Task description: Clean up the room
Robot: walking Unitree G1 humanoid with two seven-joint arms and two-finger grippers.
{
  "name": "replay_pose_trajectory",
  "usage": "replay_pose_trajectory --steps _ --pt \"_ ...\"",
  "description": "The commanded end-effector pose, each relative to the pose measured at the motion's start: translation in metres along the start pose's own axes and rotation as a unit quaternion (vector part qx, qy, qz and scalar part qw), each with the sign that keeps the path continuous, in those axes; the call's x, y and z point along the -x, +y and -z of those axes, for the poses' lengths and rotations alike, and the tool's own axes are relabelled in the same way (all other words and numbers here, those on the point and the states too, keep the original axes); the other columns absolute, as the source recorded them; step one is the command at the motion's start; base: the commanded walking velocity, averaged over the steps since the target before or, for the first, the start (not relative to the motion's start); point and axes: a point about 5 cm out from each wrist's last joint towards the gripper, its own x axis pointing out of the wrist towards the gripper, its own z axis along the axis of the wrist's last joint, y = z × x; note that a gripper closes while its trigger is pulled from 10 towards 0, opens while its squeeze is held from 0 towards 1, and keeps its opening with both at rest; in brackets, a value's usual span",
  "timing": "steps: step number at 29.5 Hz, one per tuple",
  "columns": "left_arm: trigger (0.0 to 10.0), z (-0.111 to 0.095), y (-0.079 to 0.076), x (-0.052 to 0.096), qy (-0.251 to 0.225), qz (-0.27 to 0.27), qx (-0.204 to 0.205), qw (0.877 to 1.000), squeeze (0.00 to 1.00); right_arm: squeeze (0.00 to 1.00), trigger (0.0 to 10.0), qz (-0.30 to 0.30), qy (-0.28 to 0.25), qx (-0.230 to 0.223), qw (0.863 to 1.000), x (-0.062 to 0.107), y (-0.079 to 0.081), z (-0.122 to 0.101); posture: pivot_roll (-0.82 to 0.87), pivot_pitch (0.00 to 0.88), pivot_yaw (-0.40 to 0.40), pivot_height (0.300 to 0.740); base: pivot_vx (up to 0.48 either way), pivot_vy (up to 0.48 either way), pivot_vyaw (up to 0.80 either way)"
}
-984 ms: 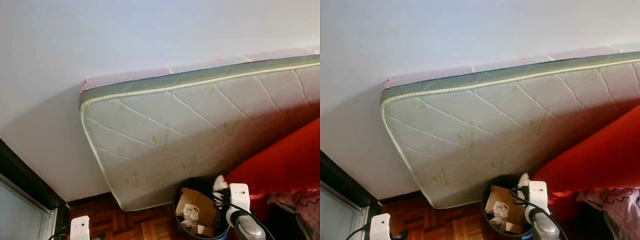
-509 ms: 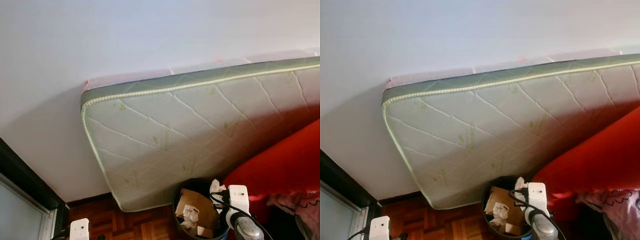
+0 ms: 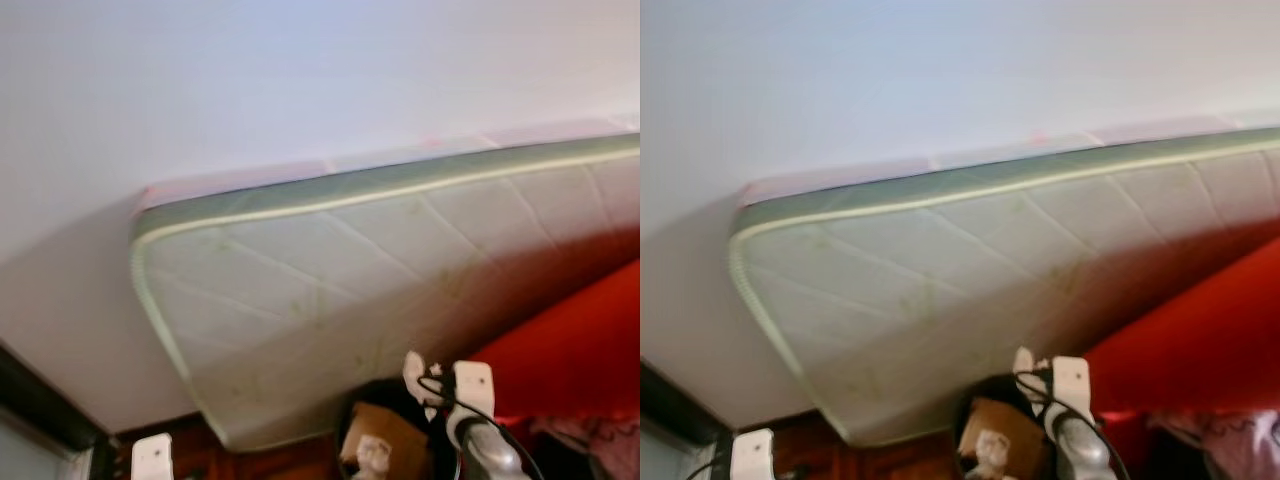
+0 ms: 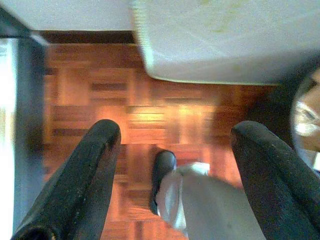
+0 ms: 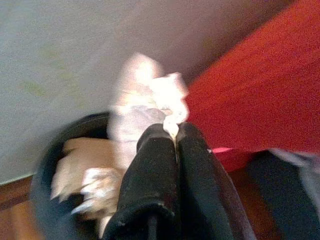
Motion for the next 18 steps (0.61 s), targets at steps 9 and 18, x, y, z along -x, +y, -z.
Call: replay_pose_trajectory --steps 9,18 --pt "10.0 -0.003 0.013 0.001 -0.002 -0.017 -0.004 1.0 0.0 0.0 10.0 -0.041 0.034 -0.002 0.999 0.001 0.019 0.009 0.12 0.016 -0.033 0.74 0.0 0.0 0.0" --pt "10.0 -0.003 0.013 0.001 -0.003 -0.017 -0.004 1.0 0.0 0.0 10.0 -0.075 0.054 0.022 0.995 0.002 0.029 0.014 0.13 0.02 -0.036 0.74 0.0 0.0 0.0"
